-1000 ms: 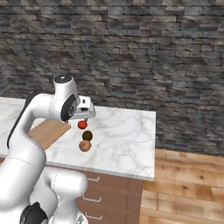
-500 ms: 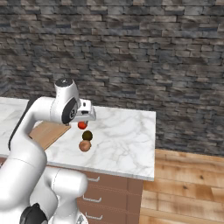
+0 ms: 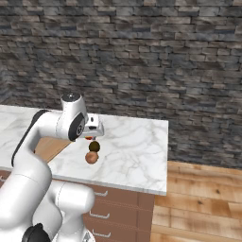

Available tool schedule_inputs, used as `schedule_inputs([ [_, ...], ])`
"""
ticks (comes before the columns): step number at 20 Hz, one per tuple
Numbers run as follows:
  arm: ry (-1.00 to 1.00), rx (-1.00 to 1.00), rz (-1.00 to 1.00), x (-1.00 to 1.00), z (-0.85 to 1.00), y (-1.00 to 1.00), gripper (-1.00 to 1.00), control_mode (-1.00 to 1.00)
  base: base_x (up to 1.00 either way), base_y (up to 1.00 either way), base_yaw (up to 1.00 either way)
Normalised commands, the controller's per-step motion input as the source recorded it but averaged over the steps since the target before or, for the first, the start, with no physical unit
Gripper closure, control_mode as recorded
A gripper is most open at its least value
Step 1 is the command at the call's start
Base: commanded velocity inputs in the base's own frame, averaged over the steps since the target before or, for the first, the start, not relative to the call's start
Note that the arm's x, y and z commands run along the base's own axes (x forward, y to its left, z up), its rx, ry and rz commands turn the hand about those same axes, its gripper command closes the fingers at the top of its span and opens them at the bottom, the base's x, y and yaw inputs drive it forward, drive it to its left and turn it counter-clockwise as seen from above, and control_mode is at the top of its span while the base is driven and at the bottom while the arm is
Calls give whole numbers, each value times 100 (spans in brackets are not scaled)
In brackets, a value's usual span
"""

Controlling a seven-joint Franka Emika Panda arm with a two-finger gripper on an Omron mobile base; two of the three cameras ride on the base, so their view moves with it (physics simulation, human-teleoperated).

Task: Place the avocado, onion, tomato, and bell pepper on the cutting board.

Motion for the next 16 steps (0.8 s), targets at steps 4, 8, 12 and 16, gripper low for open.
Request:
schedule_inputs([
  [4, 0, 0, 0, 0, -19, 0, -100, -100, 0, 0, 0],
  [8, 0, 0, 0, 1, -23, 0, -100, -100, 0, 0, 0],
  [12, 0, 0, 0, 9, -18, 0, -100, -100, 0, 0, 0],
  [16, 0, 0, 0, 13, -16, 0, -100, -100, 0, 0, 0],
])
